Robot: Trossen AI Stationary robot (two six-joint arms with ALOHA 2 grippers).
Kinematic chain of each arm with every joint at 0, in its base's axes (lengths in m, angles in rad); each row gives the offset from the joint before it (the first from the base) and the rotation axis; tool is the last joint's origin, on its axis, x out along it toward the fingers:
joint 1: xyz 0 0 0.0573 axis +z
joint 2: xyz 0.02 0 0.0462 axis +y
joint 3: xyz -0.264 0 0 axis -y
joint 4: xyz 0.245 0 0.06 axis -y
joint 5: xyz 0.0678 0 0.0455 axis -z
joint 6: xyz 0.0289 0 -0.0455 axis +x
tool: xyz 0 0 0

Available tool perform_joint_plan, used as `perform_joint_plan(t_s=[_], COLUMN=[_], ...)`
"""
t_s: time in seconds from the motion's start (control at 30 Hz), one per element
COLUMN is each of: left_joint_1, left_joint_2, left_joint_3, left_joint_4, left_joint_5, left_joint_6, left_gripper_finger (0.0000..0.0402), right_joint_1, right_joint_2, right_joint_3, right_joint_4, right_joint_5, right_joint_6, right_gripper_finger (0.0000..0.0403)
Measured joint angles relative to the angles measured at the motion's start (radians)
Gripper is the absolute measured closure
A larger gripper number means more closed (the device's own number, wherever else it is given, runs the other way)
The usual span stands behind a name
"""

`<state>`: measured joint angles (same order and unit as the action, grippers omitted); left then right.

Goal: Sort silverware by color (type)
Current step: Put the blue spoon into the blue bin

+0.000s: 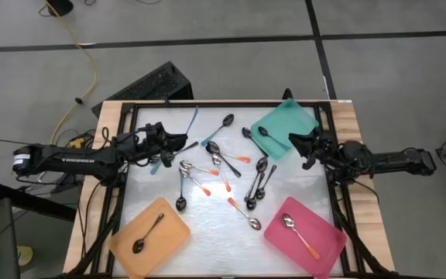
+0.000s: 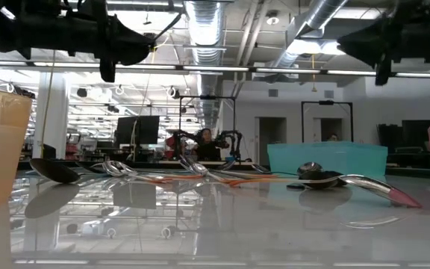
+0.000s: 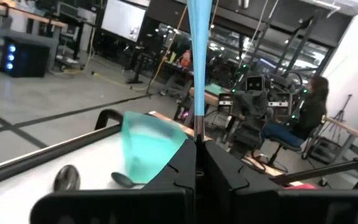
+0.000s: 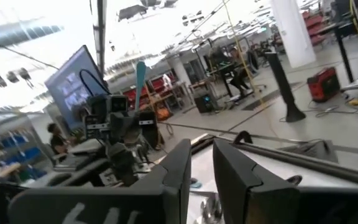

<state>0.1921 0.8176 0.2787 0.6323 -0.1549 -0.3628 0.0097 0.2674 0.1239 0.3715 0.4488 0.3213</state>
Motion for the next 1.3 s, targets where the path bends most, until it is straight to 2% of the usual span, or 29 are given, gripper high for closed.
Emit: perform_joint_plan(t_s=[0.13, 0.37, 0.5, 0.67, 0.87, 1.0, 1.1, 1.3], left_joint_1=[0.000, 0.000, 0.000, 0.000, -0.002, -0.012, -0.024, -0.044], left_joint_2=[0.064, 0.156, 0.188, 0.215, 0.219, 0.219, 0.219, 0.219], left_joint_3=[0.000, 0.000, 0.000, 0.000, 0.000, 0.000, 0.000, 0.000], left_joint_4=[0.082, 0.247, 0.336, 0.407, 0.431, 0.438, 0.438, 0.436], left_joint_5=[0.019, 0.043, 0.045, 0.066, 0.098, 0.097, 0.098, 0.096], left_joint_6=[0.000, -0.001, -0.001, 0.002, 0.002, 0.009, 0.017, 0.040], left_gripper_finger=[0.0401, 0.0401, 0.0401, 0.0401, 0.0401, 0.0401, 0.0401, 0.0401], right_joint_1=[-0.012, -0.013, -0.013, -0.018, -0.057, -0.072, -0.072, -0.078], right_joint_2=[0.160, 0.478, 0.657, 0.873, 1.137, 1.299, 1.393, 1.494], right_joint_3=[0.095, 0.278, 0.387, 0.500, 0.649, 0.783, 0.889, 1.050], right_joint_4=[0.036, 0.035, 0.038, 0.143, 0.334, 0.351, 0.352, 0.337], right_joint_5=[-0.002, -0.008, -0.010, -0.037, -0.233, -0.335, -0.394, -0.424], right_joint_6=[-0.074, -0.169, -0.193, -0.201, -0.153, -0.138, -0.143, -0.191], right_gripper_finger=[0.0287, 0.0194, 0.0161, 0.0154, 0.0154, 0.0154, 0.0154, 0.0154])
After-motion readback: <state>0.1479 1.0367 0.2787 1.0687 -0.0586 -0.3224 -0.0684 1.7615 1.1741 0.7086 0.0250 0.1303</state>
